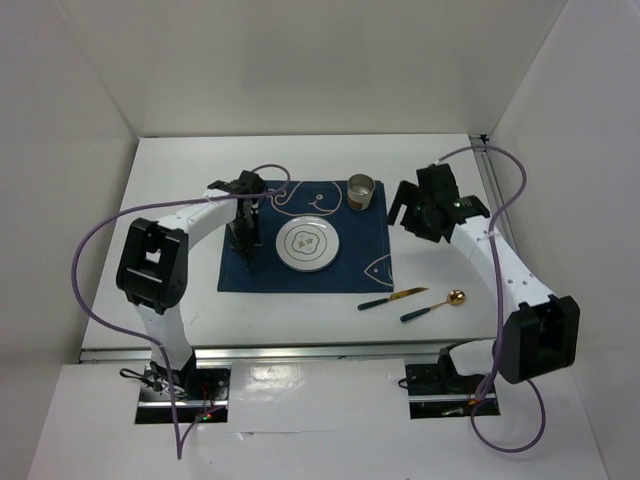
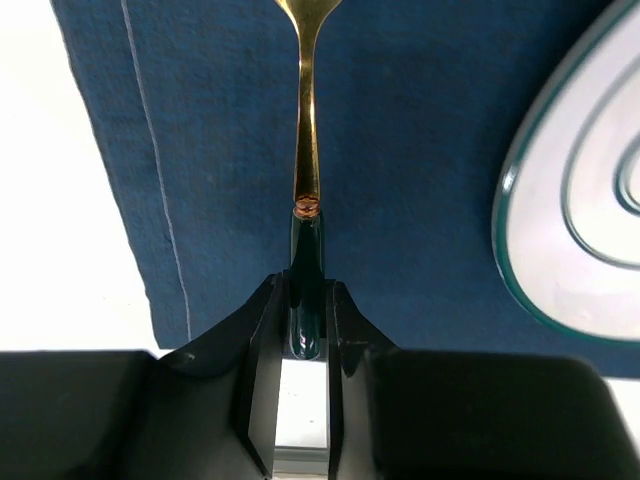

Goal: Set the dinner table for one person

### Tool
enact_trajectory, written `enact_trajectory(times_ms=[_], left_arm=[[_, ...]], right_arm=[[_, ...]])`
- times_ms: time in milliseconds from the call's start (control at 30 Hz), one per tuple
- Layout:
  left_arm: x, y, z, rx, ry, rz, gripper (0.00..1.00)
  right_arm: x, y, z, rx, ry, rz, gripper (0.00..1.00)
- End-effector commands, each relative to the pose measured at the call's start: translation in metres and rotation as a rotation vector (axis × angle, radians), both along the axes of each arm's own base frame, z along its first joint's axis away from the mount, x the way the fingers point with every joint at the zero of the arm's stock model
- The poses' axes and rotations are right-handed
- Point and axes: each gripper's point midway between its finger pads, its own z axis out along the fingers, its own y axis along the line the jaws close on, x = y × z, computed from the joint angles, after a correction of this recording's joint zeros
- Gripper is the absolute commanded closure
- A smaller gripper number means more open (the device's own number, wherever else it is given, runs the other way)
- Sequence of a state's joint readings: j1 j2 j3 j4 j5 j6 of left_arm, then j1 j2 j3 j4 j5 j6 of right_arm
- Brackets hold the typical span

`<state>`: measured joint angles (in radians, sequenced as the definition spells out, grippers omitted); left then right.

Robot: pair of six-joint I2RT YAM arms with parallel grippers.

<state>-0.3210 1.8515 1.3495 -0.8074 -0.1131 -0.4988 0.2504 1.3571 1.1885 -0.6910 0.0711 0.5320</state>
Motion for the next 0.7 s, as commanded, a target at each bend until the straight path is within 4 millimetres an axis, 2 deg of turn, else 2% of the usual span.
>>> enact_trajectory(times_ms=[0,33,67,133,167,200,267,333,400,433,500,533,567,667], left_arm=[[0.016,0.007,0.005,0.041,-0.028,0.007,1.00],[0.017,0.003,0.000,0.047,-0.015,-0.012,1.00],[0.016,0.004,-0.005,0.052,-0.001,-0.012,1.00],[0.017,0.005,-0.011,0.067,0.011,-0.020,1.00],[0.017,0.008,-0.012,0.087,0.019,-0.017,1.00],[0.016,0.009,-0.017,0.091,0.031,-0.018,1.00],[0.017,0.008,-0.017,0.089,0.030,-0.009,0.83],[0.017,0.002,-0.017,0.075,0.025,-0.020,0.54],[0.017,0.000,-0.012,0.059,0.015,-0.022,0.42],[0.018,-0.003,-0.004,0.040,-0.004,-0.023,0.37],[0.025,-0.007,0.007,0.020,-0.035,-0.025,0.33],[0.025,-0.007,0.007,0.020,-0.035,-0.025,0.33],[0.027,-0.009,0.019,0.004,-0.057,-0.035,0.32],[0.030,-0.012,0.040,-0.016,-0.091,-0.048,0.30]], right_arm=[[-0.035,-0.003,-0.029,0.082,0.111,-0.104,0.13],[-0.044,0.003,-0.036,0.121,0.145,-0.099,0.19],[-0.059,0.002,-0.056,0.133,0.202,-0.119,0.26],[-0.077,0.010,-0.067,0.183,0.254,-0.164,0.31],[-0.092,0.016,-0.080,0.181,0.295,-0.159,0.31],[-0.097,0.019,-0.081,0.185,0.294,-0.170,0.37],[-0.111,0.030,-0.088,0.180,0.321,-0.192,0.37],[-0.120,0.039,-0.095,0.186,0.357,-0.223,0.37],[-0.130,0.049,-0.101,0.165,0.387,-0.223,0.37],[-0.137,0.051,-0.111,0.147,0.429,-0.236,0.36],[-0.143,0.059,-0.117,0.144,0.454,-0.258,0.36],[-0.144,0.060,-0.124,0.126,0.471,-0.278,0.36],[-0.144,0.060,-0.127,0.136,0.482,-0.315,0.36],[-0.147,0.065,-0.133,0.142,0.509,-0.364,0.36]])
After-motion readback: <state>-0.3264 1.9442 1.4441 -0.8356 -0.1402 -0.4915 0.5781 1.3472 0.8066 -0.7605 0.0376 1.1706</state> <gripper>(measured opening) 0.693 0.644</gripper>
